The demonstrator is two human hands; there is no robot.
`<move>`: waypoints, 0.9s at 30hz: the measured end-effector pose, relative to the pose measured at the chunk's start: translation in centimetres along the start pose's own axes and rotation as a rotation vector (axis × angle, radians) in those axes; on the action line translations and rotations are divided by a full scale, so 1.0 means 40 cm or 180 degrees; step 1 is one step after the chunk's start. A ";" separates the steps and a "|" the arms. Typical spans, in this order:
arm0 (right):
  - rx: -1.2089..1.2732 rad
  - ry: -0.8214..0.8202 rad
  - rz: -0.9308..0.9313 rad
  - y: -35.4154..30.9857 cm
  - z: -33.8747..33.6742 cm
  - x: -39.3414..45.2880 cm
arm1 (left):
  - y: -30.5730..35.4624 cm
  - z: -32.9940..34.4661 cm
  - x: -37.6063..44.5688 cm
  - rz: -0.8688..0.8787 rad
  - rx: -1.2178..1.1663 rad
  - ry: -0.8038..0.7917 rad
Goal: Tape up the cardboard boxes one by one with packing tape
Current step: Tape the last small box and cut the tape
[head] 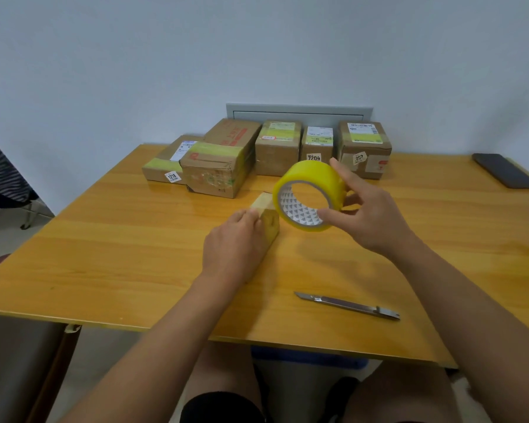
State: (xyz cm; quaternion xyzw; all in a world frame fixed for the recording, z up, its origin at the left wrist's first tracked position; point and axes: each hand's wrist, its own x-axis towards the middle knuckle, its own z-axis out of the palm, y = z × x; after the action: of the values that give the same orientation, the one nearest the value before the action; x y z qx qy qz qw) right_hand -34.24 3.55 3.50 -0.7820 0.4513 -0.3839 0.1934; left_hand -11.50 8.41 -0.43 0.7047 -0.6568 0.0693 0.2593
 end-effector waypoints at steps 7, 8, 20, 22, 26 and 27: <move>0.0177 -0.0102 0.0106 0.045 0.047 -0.041 | -0.005 -0.004 -0.003 -0.0067 -0.0379 0.0192; 0.0222 -0.0124 0.0100 0.047 0.057 -0.042 | -0.011 -0.006 -0.001 -0.0114 -0.0416 0.0187; 0.0078 -0.0395 -0.0023 0.067 0.117 -0.003 | -0.061 0.026 0.036 -0.0580 -0.1146 -0.0577; -0.0026 -0.0437 -0.0081 0.057 0.123 0.005 | -0.072 0.027 0.052 -0.0265 -0.0905 -0.0892; -0.0099 -0.0466 -0.0133 0.044 0.140 0.016 | -0.106 0.049 0.071 0.0090 -0.0548 -0.1229; -0.0101 -0.0472 -0.0138 0.042 0.145 0.018 | -0.113 0.054 0.072 0.0125 -0.0504 -0.1231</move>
State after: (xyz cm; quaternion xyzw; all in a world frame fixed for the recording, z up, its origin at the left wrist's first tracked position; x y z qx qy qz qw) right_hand -30.45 1.79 -0.93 -0.8209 0.4248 -0.3217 0.2055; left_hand -7.30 4.88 -2.27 0.6694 -0.7112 -0.1140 0.1816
